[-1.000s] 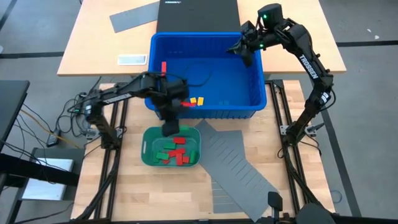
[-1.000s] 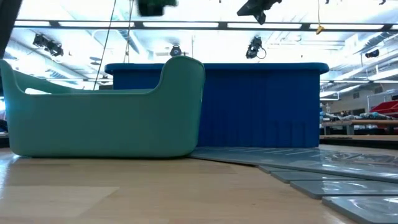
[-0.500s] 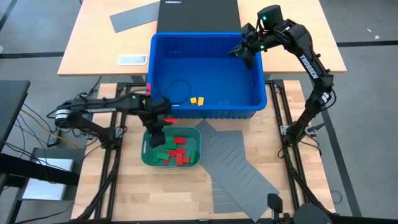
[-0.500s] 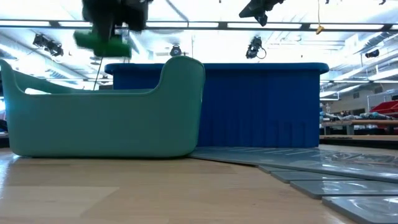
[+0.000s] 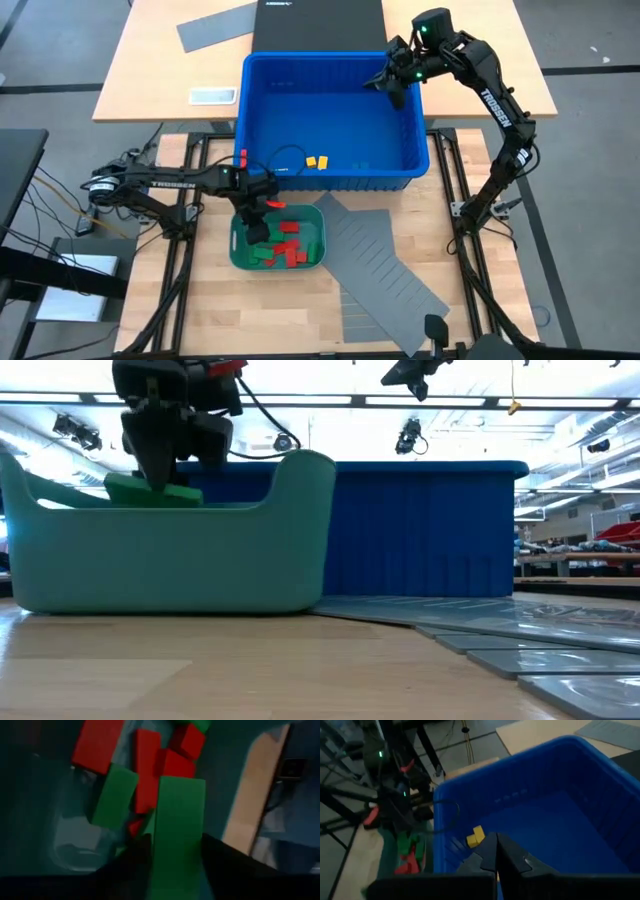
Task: Sort Items/Unsort Items
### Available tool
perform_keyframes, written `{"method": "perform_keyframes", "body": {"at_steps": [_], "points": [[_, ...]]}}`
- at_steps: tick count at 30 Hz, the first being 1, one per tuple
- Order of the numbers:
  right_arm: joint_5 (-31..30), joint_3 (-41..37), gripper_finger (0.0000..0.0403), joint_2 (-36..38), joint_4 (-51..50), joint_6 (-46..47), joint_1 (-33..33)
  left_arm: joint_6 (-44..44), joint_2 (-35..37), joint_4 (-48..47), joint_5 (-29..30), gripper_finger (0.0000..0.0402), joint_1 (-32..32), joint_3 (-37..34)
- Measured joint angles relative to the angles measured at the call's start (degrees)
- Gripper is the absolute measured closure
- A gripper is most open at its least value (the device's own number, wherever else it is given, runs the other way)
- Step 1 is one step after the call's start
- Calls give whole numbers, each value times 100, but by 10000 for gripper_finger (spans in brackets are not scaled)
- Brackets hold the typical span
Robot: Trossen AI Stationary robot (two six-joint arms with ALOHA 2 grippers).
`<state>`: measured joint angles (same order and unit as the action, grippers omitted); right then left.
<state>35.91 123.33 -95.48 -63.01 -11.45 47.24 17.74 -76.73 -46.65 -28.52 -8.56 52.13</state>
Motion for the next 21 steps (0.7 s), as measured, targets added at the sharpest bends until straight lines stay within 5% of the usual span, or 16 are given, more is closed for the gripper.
{"method": "perform_keyframes", "body": {"at_steps": [5, 9, 14, 21], "points": [[-16, 0, 402, -1, 477, 378, -247, 232, -11, -358, -277, 153, 4, 346], [-20, 0, 402, -2, 918, 433, -382, 53, -11, -1043, -277, 141, 4, 787], [-21, 0, 401, -6, 1051, 721, -407, -510, -13, -2436, -219, 188, -66, 1657], [60, 2, 389, -512, 910, 1078, -638, -945, -4, -3174, 55, 322, -1008, 3302]]}}
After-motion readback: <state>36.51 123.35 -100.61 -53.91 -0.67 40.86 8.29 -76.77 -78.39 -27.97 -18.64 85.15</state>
